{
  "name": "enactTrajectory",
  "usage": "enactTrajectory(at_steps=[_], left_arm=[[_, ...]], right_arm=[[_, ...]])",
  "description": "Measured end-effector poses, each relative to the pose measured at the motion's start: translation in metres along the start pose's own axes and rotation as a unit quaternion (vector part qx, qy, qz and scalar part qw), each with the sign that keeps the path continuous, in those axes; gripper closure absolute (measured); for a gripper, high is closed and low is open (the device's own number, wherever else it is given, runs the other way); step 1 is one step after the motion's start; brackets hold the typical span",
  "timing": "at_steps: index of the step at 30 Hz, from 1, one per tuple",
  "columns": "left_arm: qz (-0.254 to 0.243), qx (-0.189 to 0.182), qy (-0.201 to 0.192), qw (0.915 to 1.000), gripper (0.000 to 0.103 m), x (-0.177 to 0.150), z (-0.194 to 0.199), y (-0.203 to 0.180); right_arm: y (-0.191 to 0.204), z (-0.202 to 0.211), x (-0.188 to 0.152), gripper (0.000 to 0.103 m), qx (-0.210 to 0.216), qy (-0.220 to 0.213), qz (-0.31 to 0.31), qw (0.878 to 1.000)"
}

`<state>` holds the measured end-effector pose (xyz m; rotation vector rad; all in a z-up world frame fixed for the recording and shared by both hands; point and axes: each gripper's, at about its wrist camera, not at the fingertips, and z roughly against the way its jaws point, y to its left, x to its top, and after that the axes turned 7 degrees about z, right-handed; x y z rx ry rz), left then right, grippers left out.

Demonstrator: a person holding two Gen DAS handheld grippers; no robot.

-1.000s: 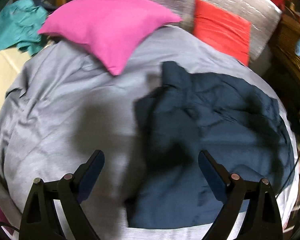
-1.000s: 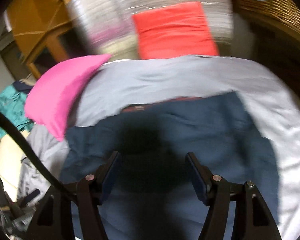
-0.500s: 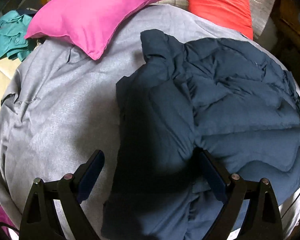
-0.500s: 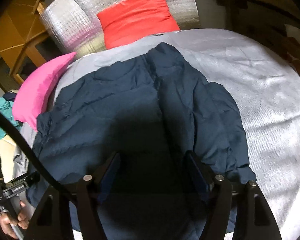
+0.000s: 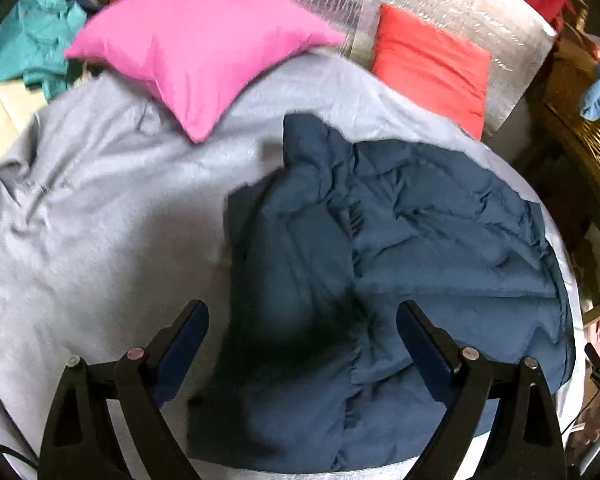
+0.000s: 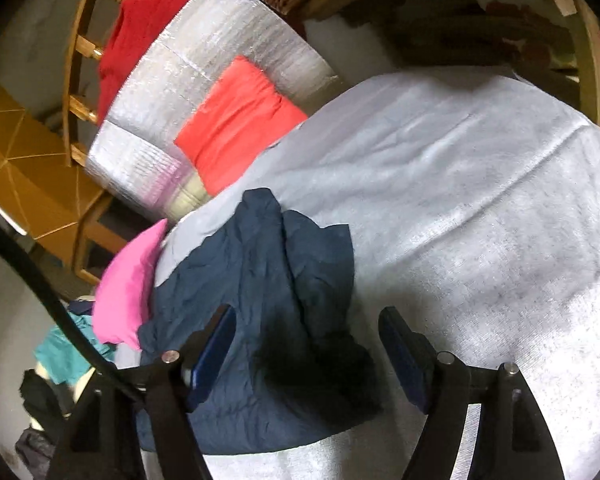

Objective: Fold large clothes

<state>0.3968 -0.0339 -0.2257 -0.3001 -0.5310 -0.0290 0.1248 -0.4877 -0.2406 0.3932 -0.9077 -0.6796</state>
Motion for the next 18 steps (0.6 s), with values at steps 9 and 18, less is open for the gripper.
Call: enactTrajectory(at_steps=[9,18], left_arm=[[-0.004,0.034,0.046,0.9984,0.007,-0.008,-0.036,-0.007],[0.044,-0.007,0.017,0.9989,0.007,0.010,-0.002,0.032]], right_arm=[[0.018,-0.069,-0.034,0.042,-0.041,0.141,0.041,0.988],[0.006,-0.032,-0.002,0.019,-0.002,0.060,-0.003,0.998]])
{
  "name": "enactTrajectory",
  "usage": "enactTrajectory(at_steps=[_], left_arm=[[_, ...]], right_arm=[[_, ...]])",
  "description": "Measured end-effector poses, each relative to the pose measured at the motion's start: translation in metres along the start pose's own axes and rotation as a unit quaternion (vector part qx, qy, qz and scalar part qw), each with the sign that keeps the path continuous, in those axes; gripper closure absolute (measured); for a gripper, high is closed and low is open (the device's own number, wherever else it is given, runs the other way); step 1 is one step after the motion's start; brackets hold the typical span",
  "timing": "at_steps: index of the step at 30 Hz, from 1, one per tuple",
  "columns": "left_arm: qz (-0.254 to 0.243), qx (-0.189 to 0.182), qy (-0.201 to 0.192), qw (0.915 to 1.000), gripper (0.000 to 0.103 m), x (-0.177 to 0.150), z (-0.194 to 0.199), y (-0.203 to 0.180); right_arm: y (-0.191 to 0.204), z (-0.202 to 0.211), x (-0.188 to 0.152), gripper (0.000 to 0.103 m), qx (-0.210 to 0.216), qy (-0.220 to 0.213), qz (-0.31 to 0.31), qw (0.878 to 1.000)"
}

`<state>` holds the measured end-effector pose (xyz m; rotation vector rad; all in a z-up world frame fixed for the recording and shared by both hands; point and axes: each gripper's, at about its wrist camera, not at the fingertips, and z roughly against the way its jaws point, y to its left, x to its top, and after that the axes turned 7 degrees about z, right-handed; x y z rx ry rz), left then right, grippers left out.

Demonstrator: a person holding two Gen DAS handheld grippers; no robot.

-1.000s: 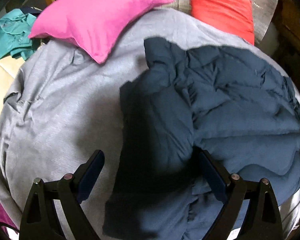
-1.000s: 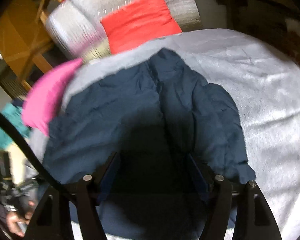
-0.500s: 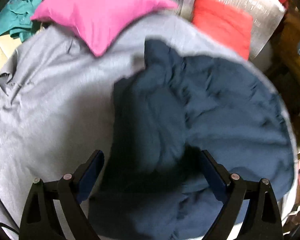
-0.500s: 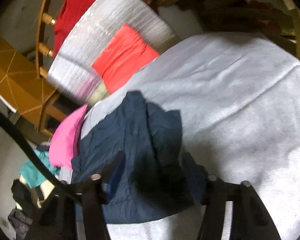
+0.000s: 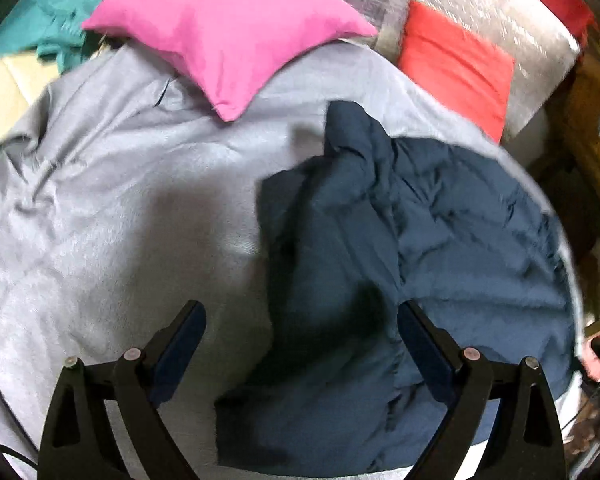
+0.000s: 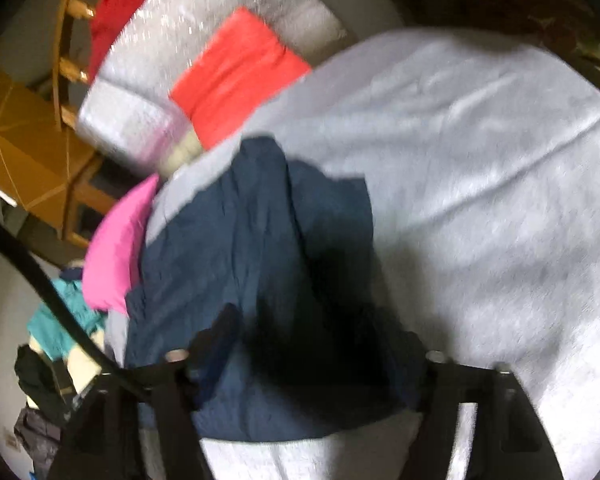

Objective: Fold large clothes

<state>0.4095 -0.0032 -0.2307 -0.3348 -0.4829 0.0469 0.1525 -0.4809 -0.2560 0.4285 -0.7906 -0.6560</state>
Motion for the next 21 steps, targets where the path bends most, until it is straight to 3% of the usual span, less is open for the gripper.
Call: enactTrajectory(at_steps=[5,10,12,14,17,19,21], left_arm=[[0.089,-0.072,0.068,0.9911,0.007,0.006,-0.030,0.029],[0.097,-0.150,0.116,0.9770,0.007,0.002,-0.053,0.021],[0.093,-0.177,0.133,0.9707,0.007,-0.002,-0.058,0.012],[0.074,-0.163,0.128,0.9755,0.007,-0.004,-0.060,0.002],[0.077,-0.160,0.124,0.9764,0.008,-0.005,-0.063,-0.003],[0.086,-0.167,0.119,0.9750,0.008,-0.002,-0.064,-0.002],[0.094,-0.163,0.116,0.9753,0.012,0.000,-0.063,-0.003]], right_arm=[[-0.020,-0.028,0.012,0.018,0.009,0.021,-0.044,0.999],[-0.029,-0.069,0.018,0.018,0.057,0.070,-0.074,0.993],[-0.024,-0.075,0.016,0.008,0.072,0.066,-0.069,0.993],[-0.017,-0.082,0.019,0.006,0.092,0.064,-0.062,0.992],[-0.003,-0.089,0.019,0.006,0.108,0.061,-0.055,0.991],[0.008,-0.094,0.019,0.012,0.099,0.066,-0.040,0.992],[0.021,-0.096,0.016,0.034,0.065,0.072,-0.014,0.995]])
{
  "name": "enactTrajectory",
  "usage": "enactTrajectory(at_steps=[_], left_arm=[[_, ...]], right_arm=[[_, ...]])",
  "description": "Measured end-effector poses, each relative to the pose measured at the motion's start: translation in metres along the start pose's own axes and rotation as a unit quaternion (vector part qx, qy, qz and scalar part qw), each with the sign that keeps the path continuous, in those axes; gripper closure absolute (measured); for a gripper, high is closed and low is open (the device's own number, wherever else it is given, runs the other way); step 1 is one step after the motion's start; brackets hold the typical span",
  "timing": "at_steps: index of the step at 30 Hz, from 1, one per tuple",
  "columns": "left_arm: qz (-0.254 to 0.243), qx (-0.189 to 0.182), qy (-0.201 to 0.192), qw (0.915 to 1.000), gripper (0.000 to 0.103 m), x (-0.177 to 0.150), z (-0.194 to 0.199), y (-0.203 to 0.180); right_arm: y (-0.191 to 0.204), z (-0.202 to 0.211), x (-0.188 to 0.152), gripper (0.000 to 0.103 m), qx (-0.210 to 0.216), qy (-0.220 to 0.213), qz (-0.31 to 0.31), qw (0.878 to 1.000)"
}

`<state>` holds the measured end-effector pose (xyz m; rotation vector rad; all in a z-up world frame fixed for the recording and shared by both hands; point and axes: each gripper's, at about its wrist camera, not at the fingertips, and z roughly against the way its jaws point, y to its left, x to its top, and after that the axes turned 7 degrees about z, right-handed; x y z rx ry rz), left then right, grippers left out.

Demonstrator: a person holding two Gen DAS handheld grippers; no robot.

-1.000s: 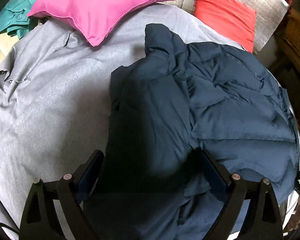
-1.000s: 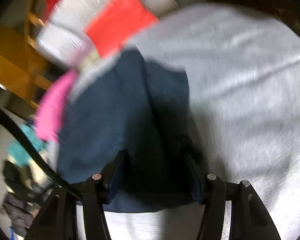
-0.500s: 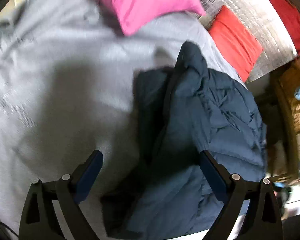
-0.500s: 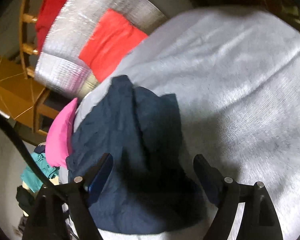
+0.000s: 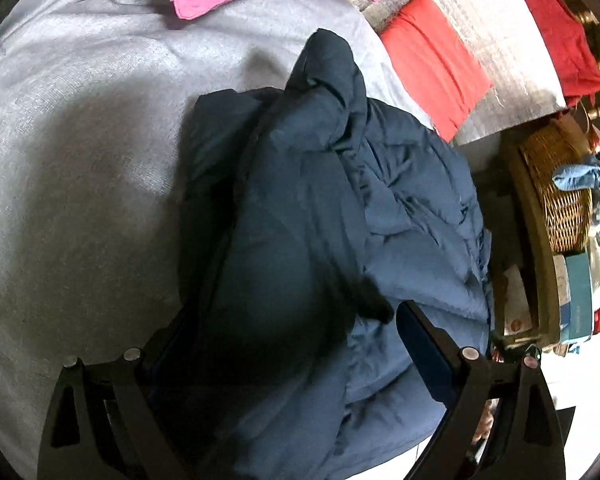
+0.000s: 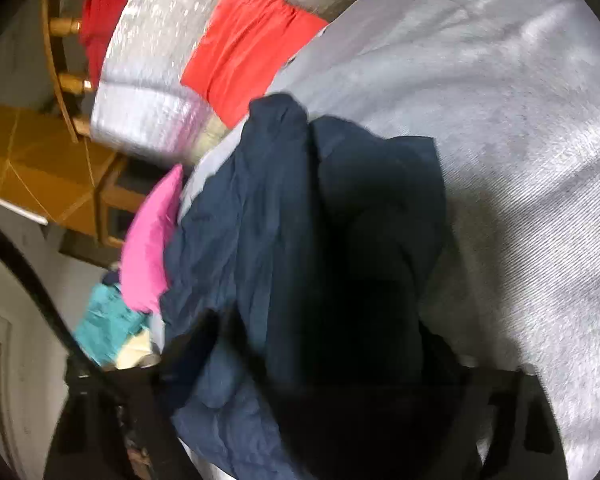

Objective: Fold large clothes

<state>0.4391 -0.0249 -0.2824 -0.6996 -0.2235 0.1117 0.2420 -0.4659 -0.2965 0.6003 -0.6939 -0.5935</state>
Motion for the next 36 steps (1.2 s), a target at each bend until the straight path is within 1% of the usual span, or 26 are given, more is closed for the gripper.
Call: enactTrajectory(at_steps=[1,2,3,4,7,8,10,12,14,16,17,19,20,21,22,23,24,25,27,30,36], left_arm=[[0.003,0.008,-0.004,1.0000,0.023,0.001,-0.001,0.000],[0.007,0.021,-0.008,0.9997,0.028,0.001,0.000,0.002],[0.010,0.026,-0.012,0.9995,0.033,0.001,0.002,0.005],[0.013,0.029,-0.016,0.9994,0.037,0.001,0.003,0.005],[0.003,0.048,-0.027,0.9985,0.038,-0.002,0.002,-0.002],[-0.003,0.059,-0.030,0.9978,0.038,-0.004,0.000,-0.004],[0.000,0.070,-0.034,0.9969,0.030,-0.005,-0.004,-0.005],[0.003,0.068,-0.030,0.9972,0.024,-0.004,-0.007,-0.001],[-0.003,0.064,-0.029,0.9975,0.023,-0.005,-0.007,-0.001],[-0.003,0.059,-0.027,0.9979,0.024,-0.004,-0.007,0.001],[0.001,0.053,-0.028,0.9982,0.026,-0.004,-0.005,0.003],[0.011,0.045,-0.033,0.9984,0.037,-0.003,-0.001,0.007],[0.014,0.038,-0.035,0.9986,0.040,-0.002,0.001,0.007],[0.013,0.035,-0.037,0.9986,0.047,-0.004,0.010,0.014],[0.009,0.035,-0.042,0.9985,0.052,-0.005,0.013,0.012],[0.003,0.038,-0.048,0.9981,0.055,-0.006,0.016,0.009],[-0.004,0.041,-0.054,0.9977,0.060,-0.007,0.019,0.007],[-0.011,0.044,-0.058,0.9973,0.064,-0.008,0.022,0.004],[-0.024,0.049,-0.066,0.9963,0.069,-0.013,0.028,-0.002],[-0.032,0.053,-0.072,0.9955,0.072,-0.021,0.039,-0.005],[-0.042,0.066,-0.070,0.9945,0.073,-0.040,0.054,-0.007]], right_arm=[[0.004,0.002,-0.004,0.038,-0.018,0.001,0.013,1.000],[0.007,0.000,-0.004,0.042,-0.031,-0.001,0.022,0.999],[0.010,0.000,-0.004,0.045,-0.039,-0.003,0.026,0.999],[0.012,0.000,-0.004,0.045,-0.047,-0.005,0.030,0.998],[0.014,-0.007,-0.005,0.044,-0.060,-0.004,0.035,0.998],[0.011,-0.009,-0.006,0.042,-0.057,-0.004,0.030,0.998],[0.007,-0.011,-0.005,0.040,-0.046,-0.003,0.024,0.999],[0.002,-0.008,-0.006,0.035,-0.035,-0.003,0.023,0.999],[-0.002,-0.007,-0.006,0.033,-0.024,-0.003,0.023,0.999],[-0.005,-0.006,-0.005,0.032,-0.021,-0.002,0.023,1.000],[-0.005,-0.005,-0.005,0.033,-0.021,-0.003,0.020,1.000],[-0.006,0.000,-0.008,0.036,-0.025,-0.008,0.014,1.000],[-0.005,0.002,-0.009,0.040,-0.028,-0.008,0.016,0.999],[-0.002,0.003,-0.009,0.045,-0.032,-0.011,0.017,0.999],[0.001,0.006,-0.010,0.047,-0.035,-0.015,0.019,0.999],[0.006,0.009,-0.010,0.051,-0.038,-0.019,0.023,0.999],[0.010,0.011,-0.011,0.055,-0.042,-0.023,0.028,0.998],[0.014,0.015,-0.011,0.056,-0.047,-0.028,0.034,0.998],[0.022,0.020,-0.013,0.061,-0.055,-0.038,0.046,0.997],[0.030,0.031,-0.017,0.062,-0.058,-0.046,0.057,0.996],[0.028,0.047,-0.031,0.062,-0.056,-0.035,0.050,0.997]])
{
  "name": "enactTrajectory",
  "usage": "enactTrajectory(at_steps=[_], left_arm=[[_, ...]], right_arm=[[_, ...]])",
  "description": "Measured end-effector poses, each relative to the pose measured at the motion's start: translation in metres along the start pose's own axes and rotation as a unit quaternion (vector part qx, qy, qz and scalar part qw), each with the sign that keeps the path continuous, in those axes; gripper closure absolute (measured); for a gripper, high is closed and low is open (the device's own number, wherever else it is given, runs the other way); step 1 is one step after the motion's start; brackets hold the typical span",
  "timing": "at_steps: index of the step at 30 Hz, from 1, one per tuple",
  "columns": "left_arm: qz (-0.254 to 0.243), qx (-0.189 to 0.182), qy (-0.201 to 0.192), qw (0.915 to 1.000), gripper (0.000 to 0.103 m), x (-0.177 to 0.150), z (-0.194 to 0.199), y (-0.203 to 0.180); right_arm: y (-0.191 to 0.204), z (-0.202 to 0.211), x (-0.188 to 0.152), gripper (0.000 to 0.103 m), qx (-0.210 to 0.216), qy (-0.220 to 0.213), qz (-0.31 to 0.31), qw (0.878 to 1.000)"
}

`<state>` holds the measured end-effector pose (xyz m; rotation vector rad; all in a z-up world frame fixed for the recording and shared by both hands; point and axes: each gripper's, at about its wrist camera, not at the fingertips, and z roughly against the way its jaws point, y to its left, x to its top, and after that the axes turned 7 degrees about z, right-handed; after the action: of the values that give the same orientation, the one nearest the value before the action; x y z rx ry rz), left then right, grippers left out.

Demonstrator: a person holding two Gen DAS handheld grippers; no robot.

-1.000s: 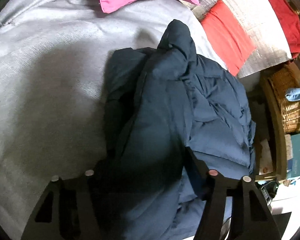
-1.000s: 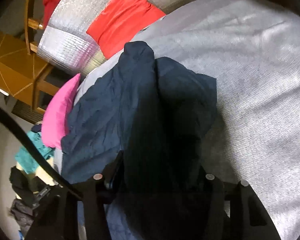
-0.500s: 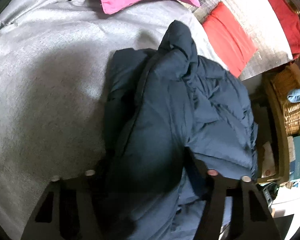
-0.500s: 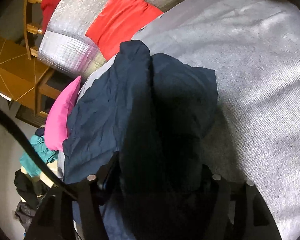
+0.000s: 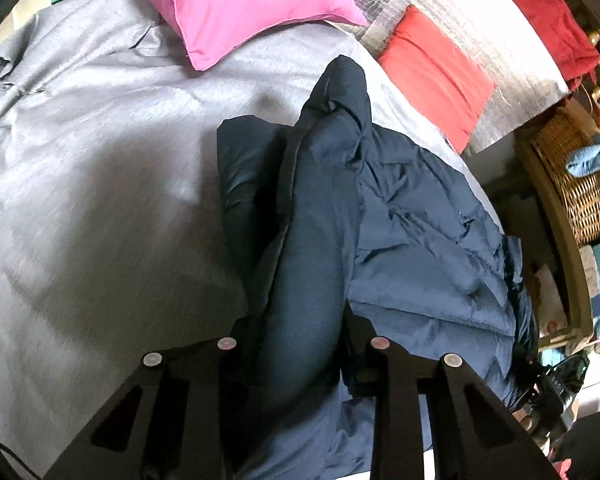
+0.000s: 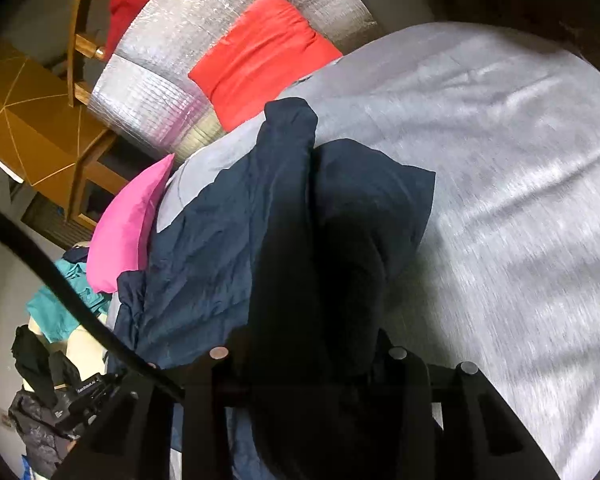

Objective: Fold large clothes

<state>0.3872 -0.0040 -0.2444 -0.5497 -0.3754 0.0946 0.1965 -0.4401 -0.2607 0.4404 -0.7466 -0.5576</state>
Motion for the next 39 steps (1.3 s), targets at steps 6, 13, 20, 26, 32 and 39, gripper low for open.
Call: enactTrajectory(at_steps=[6,13,20,26,32,39], left_arm=[[-0.008,0.009,-0.003,0.9999,0.073,-0.028,0.016,0.000],[-0.012,0.020,-0.002,0.9997,0.057,-0.051,0.016,0.016],[0.045,-0.004,0.026,0.9987,0.035,-0.031,0.001,0.038],[0.031,0.039,-0.039,0.9980,0.035,-0.008,0.007,0.028],[-0.029,0.117,-0.080,0.9895,0.035,0.002,-0.005,-0.003],[-0.083,0.172,-0.108,0.9756,0.035,-0.002,-0.011,-0.022]], right_arm=[[-0.008,0.018,-0.024,0.062,0.019,0.014,-0.025,0.999],[-0.021,0.023,-0.048,0.060,0.010,0.036,-0.032,0.999],[-0.024,0.032,-0.020,0.039,-0.049,0.038,-0.042,0.997],[-0.015,0.035,0.030,0.021,-0.057,-0.043,-0.016,0.997],[-0.010,-0.029,0.057,0.021,-0.066,-0.005,-0.012,0.998],[-0.027,-0.069,0.057,0.051,-0.093,0.013,-0.005,0.996]])
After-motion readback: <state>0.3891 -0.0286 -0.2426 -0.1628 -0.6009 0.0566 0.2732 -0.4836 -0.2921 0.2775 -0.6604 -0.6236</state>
